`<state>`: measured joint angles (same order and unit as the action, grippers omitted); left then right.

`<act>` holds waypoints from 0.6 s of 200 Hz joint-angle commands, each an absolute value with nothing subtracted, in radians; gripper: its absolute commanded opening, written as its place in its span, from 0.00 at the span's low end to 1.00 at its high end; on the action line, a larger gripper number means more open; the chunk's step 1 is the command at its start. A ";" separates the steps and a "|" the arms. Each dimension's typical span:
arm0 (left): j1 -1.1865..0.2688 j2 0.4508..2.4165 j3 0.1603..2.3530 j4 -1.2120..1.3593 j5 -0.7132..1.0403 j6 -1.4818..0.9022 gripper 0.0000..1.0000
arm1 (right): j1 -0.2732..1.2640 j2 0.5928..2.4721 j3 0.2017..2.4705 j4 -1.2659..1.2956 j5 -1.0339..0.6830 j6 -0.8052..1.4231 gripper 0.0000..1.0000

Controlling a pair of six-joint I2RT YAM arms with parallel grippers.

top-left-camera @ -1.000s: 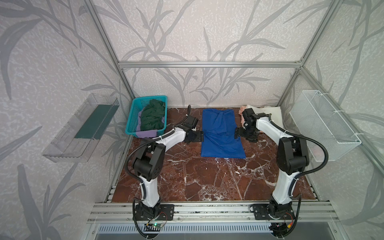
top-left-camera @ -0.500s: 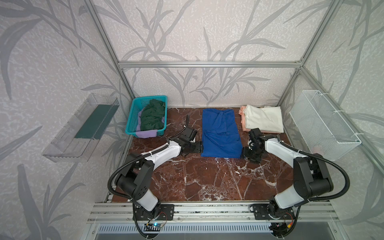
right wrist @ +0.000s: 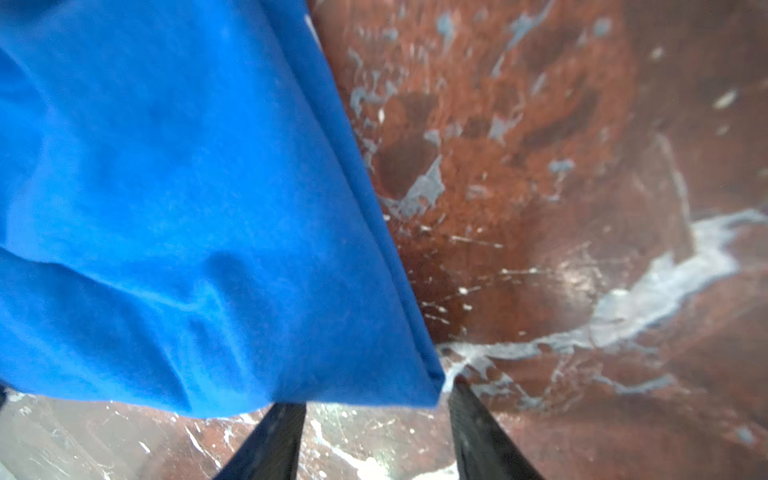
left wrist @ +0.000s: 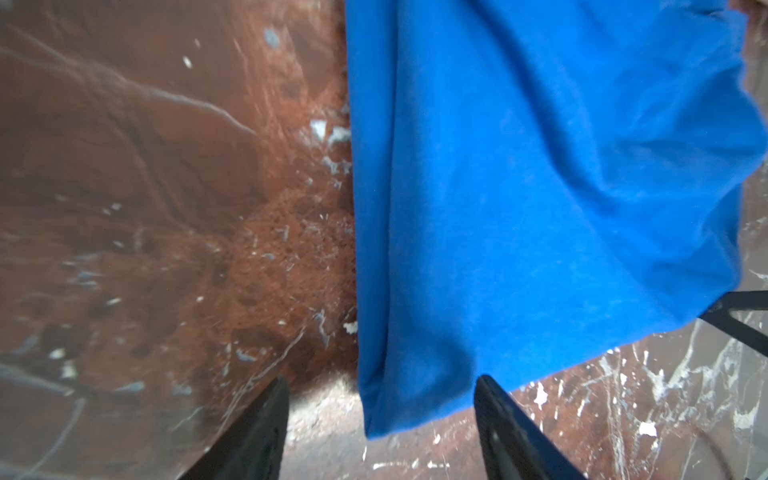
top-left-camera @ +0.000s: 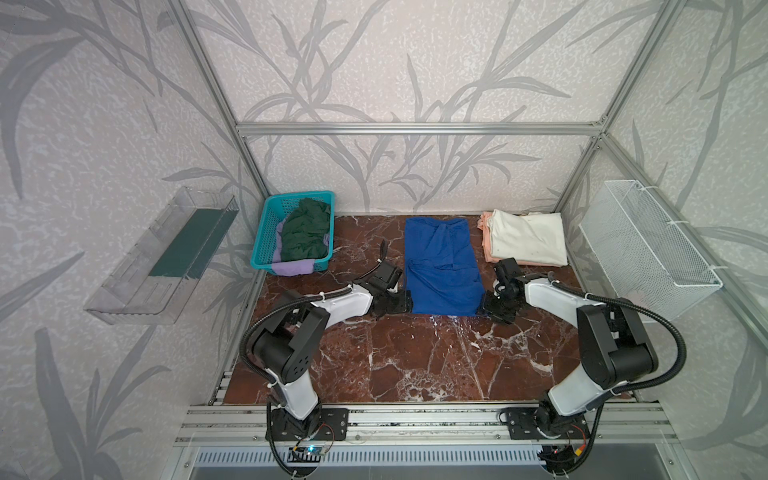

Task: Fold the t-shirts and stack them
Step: 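Lower the folded end onto the strip and open both grippers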

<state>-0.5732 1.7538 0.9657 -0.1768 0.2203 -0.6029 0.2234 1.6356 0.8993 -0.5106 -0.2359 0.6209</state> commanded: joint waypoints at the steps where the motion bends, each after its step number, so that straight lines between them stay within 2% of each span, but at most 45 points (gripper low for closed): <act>1: -0.580 1.785 0.953 -0.155 0.230 -0.629 0.65 | 0.222 1.628 0.877 -0.469 -0.210 0.632 0.58; 14: -0.583 1.802 0.960 -0.156 0.236 -0.632 0.58 | 0.221 1.623 0.872 -0.460 -0.200 0.631 0.58; 29: -0.589 1.821 0.966 -0.153 0.236 -0.637 0.54 | 0.221 1.623 0.864 -0.444 -0.192 0.656 0.58; 46: -0.593 1.846 0.979 -0.155 0.243 -0.640 0.42 | 0.221 1.635 0.860 -0.427 -0.182 0.664 0.54; 67: -0.596 1.872 0.994 -0.163 0.257 -0.641 0.21 | 0.221 1.653 0.866 -0.422 -0.185 0.663 0.37; 96: -0.600 1.877 1.008 -0.167 0.277 -0.628 0.00 | 0.221 1.651 0.865 -0.412 -0.179 0.647 0.11; 111: -0.604 1.859 1.010 -0.172 0.280 -0.621 0.00 | 0.221 1.641 0.871 -0.432 -0.161 0.644 0.00; 120: -0.606 1.844 1.009 -0.184 0.280 -0.616 0.00 | 0.221 1.630 0.874 -0.442 -0.158 0.644 0.00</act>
